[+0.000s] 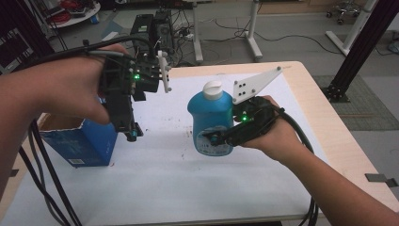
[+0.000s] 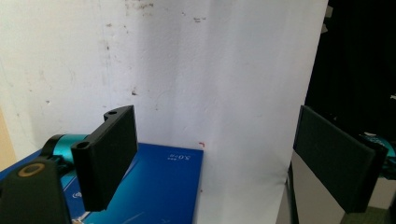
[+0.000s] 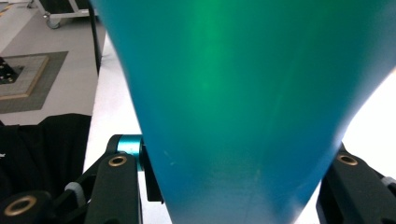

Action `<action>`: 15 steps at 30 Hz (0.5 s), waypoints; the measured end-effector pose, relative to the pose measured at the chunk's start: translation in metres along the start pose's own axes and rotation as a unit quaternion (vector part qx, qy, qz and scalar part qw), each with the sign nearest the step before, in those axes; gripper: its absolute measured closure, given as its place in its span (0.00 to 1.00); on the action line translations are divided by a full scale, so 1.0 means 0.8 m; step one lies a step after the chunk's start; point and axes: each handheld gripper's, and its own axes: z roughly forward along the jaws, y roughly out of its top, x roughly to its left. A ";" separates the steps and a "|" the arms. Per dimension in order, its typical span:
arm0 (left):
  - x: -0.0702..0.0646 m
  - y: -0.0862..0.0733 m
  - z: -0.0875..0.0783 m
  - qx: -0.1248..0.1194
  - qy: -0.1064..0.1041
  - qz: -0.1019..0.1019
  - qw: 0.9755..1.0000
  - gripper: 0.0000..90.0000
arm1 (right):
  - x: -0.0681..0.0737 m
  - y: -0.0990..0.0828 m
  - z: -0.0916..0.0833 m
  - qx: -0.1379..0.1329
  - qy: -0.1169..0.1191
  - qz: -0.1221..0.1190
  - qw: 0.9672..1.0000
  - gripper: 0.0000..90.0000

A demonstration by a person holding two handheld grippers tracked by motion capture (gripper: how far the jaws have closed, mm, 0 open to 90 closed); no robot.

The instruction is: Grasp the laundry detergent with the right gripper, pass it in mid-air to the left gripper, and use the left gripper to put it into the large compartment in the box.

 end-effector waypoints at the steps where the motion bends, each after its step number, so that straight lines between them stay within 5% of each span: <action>1: 0.000 0.002 0.000 0.001 0.000 0.000 1.000 0.15 | 0.001 0.001 0.003 0.001 0.001 -0.001 1.000 0.51; 15: -0.002 0.023 0.003 0.003 -0.008 0.010 1.000 0.15 | 0.014 0.013 0.056 0.005 0.043 -0.007 0.999 0.51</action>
